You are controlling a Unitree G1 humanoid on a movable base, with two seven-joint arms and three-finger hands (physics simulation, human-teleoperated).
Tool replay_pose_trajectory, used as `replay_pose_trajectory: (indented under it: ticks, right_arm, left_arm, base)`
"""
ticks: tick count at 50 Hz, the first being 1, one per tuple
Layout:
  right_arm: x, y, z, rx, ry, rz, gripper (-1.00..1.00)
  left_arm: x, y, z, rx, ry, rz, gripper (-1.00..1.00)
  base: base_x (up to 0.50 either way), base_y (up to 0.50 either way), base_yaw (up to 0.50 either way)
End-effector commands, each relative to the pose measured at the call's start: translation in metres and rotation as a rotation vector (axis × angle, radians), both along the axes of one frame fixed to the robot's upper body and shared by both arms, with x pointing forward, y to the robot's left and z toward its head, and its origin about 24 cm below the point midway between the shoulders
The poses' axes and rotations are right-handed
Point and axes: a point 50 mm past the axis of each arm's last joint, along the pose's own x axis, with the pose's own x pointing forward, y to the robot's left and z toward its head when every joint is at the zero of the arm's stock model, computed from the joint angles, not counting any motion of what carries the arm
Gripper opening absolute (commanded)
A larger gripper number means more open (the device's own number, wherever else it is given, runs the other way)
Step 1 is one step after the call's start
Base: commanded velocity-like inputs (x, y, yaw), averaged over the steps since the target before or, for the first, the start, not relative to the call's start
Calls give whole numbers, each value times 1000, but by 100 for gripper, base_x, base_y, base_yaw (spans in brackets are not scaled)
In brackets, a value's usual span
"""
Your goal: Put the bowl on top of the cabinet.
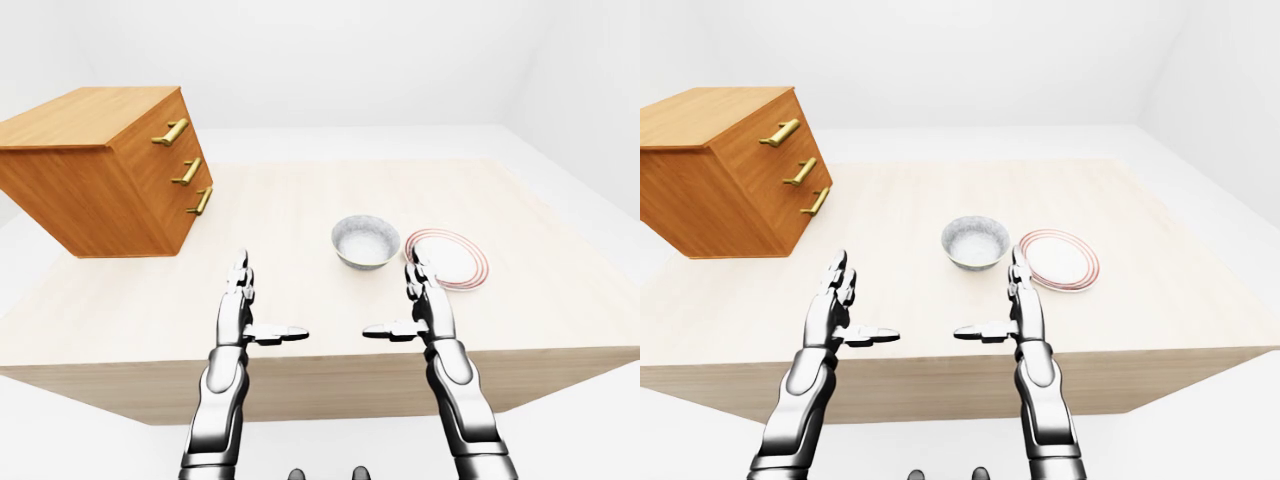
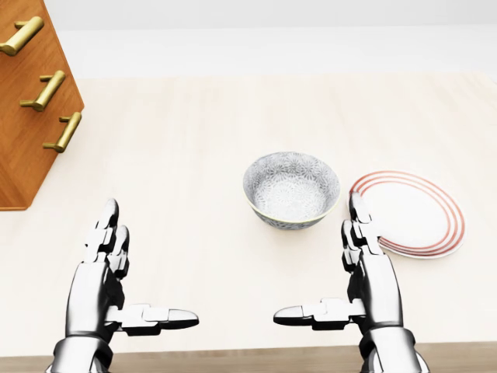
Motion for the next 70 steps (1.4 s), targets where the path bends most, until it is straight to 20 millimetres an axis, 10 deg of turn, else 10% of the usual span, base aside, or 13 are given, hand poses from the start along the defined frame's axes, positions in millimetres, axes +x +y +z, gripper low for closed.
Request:
replay_pose_trajectory:
  ticks: [1, 12, 15, 16, 36, 49, 70]
  right_arm:
    - [0, -8, 2, 7, 2, -2, 100]
    - [0, -9, 4, 8, -3, -7, 100]
    - [-9, 6, 6, -45, 17, 99, 100]
    - [1, -7, 0, 1, 4, 0, 100]
    - [2, -10, -8, 13, 17, -11, 100]
    - [-32, -61, 114, -66, -443, -164, 100]
    - [-43, -84, 122, -64, -482, -229, 100]
  left_arm:
    - [0, 9, 3, 5, -3, 11, 100]
    - [0, 10, 4, 6, -10, 17, 100]
    - [-14, 14, 52, -28, -175, 42, 100]
    - [1, 5, 1, -8, 23, -5, 100]
    - [1, 11, 1, -12, 19, 9, 100]
    - [-16, 72, 91, -26, -340, 199, 100]
    - [-19, 85, 93, -99, -356, 249, 100]
  base:
    - [0, 0, 0]
    - [0, 0, 0]
    - [0, 0, 0]
    - [0, 0, 0]
    - [0, 0, 0]
    - [0, 0, 0]
    - [0, 0, 0]
